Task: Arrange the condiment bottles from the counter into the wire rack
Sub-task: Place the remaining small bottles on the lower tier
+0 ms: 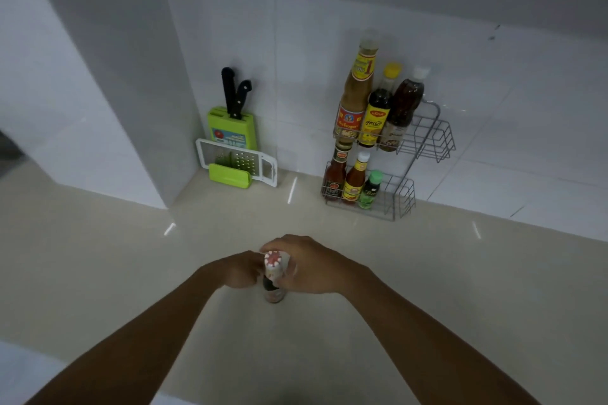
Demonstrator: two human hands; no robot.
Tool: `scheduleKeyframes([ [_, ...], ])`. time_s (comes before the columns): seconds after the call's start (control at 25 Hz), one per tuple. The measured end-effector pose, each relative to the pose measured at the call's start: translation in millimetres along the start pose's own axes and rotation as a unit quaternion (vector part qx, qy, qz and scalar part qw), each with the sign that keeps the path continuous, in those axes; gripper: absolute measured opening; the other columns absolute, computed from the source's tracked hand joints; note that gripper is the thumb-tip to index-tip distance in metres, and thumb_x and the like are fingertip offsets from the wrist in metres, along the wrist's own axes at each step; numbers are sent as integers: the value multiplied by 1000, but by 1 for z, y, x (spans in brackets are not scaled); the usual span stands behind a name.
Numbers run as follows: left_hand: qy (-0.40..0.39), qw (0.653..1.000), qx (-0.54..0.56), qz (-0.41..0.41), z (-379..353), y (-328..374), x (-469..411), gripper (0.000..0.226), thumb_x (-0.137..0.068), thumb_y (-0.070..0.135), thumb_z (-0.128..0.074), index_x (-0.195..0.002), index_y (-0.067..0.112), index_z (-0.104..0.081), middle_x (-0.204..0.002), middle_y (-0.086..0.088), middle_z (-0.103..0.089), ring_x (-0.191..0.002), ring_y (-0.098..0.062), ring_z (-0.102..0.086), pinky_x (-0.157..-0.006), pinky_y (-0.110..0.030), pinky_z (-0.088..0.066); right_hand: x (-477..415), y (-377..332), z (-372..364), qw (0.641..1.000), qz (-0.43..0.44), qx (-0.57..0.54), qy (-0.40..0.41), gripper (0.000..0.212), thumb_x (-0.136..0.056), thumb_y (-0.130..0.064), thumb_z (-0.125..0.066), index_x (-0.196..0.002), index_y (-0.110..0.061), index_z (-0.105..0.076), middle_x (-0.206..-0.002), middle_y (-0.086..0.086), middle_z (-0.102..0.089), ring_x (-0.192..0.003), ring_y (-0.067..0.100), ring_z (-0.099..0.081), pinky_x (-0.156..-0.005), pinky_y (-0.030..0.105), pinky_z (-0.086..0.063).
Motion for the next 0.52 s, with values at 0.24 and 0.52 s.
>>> scheduleKeyframes([
  [0.24,52,980,189,-21,-45,1,11,62,-76,11,-78,-130,27,-52,-121,9,-62,-110,-13,-60,-95,-31,-51,1,6,-2,994,-31,-18,102,34,-77,-30,-74,-109,-33,-66,-105,-4,-70,-98,14,-62,-85,43,-58],
  [0.52,68,943,287,-152,-21,73,19,15,-64,-3,-63,-66,10,-55,-62,-7,-58,-58,-21,-54,-65,-36,-45,43,-9,80,983,-25,-33,177,37,-75,-52,-77,-104,-34,-65,-90,-6,-73,-78,9,-69,-68,31,-61],
])
Point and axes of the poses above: each hand's wrist, its own x-axis away from the middle knuckle, its own z-axis out of the back of the hand, y = z × x, the point moved 5 cm from there along -x, towards the middle knuckle
